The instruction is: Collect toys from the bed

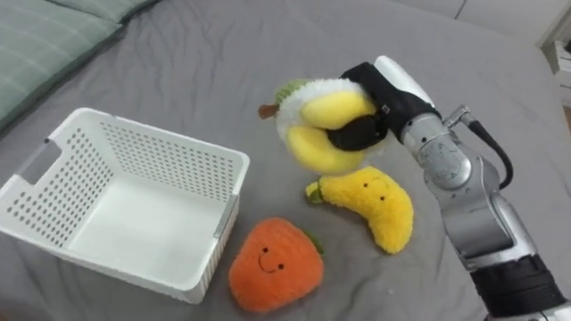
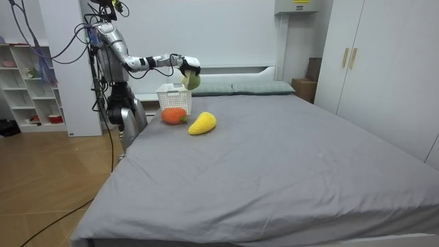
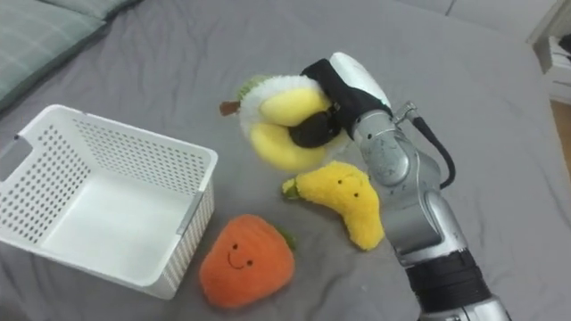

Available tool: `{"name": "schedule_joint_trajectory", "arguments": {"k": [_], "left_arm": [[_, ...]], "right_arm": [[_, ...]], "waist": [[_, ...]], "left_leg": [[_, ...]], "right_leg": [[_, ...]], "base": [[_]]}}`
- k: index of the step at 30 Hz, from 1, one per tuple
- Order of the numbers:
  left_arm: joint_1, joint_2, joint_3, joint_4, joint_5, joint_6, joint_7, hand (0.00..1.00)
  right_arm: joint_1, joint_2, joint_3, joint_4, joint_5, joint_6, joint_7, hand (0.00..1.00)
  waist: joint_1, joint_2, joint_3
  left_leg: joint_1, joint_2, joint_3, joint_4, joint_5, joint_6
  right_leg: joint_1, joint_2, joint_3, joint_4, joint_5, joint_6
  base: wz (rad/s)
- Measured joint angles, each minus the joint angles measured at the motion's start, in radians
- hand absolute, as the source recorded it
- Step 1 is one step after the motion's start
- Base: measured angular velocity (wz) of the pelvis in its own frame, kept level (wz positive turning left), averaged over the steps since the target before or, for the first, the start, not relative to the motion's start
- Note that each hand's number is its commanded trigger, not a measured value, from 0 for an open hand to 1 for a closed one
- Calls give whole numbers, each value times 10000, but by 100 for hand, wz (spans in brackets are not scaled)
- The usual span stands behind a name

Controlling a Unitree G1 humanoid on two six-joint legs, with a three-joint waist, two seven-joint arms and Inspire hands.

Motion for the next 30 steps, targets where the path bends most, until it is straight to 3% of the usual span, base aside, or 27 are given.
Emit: {"name": "schedule_joint_trajectory", "arguments": {"k": [3,8,9,15,21,25,26,30], "left_arm": [[187,-3,-4,-207,24,148,0,0],[191,-30,-102,-374,35,353,-2,0],[192,-37,-142,-415,19,375,-1,0],[240,-87,-201,-671,15,558,20,0],[163,-217,-199,-748,-9,627,27,0],[126,-360,-196,-909,-9,686,25,0],[136,-408,-199,-1038,-10,772,19,0],[122,-424,-199,-1471,-7,843,-6,0]], "right_arm": [[-183,156,448,0,-140,246,22,100],[-498,480,615,444,-134,265,22,100],[-633,526,677,656,-123,266,15,100],[-1029,632,1017,1056,-7,432,5,100],[-1511,1071,1273,1052,457,432,-163,97],[-1542,1305,1473,1050,407,444,-178,53],[-1545,1396,1472,1038,391,458,-154,0],[-1693,1479,1476,1032,106,492,5,0]], "waist": [[183,-24,-3],[483,-11,11],[675,-10,13],[1056,-24,20],[1386,2,38],[1582,-8,35],[1597,-21,28],[1642,-157,28]], "left_leg": [[-218,-109,-427,138,17,10],[-465,-374,-1137,298,164,43],[-480,-416,-1231,306,210,46],[-646,-678,-1836,408,391,88],[-654,-809,-2220,464,466,90],[-652,-856,-2302,457,528,91],[-666,-871,-2330,460,544,88],[-714,-892,-2392,469,572,49]], "right_leg": [[58,-61,-368,-9,-21,35],[163,-215,-905,7,-91,147],[174,-232,-916,14,-95,154],[273,-338,-1198,27,-127,206],[361,-341,-1015,2,-128,208],[376,-357,-898,13,-142,231],[374,-364,-895,15,-145,237],[347,-367,-901,50,-175,281]], "base": [[39],[46],[35],[33],[20],[10],[8],[6]]}}
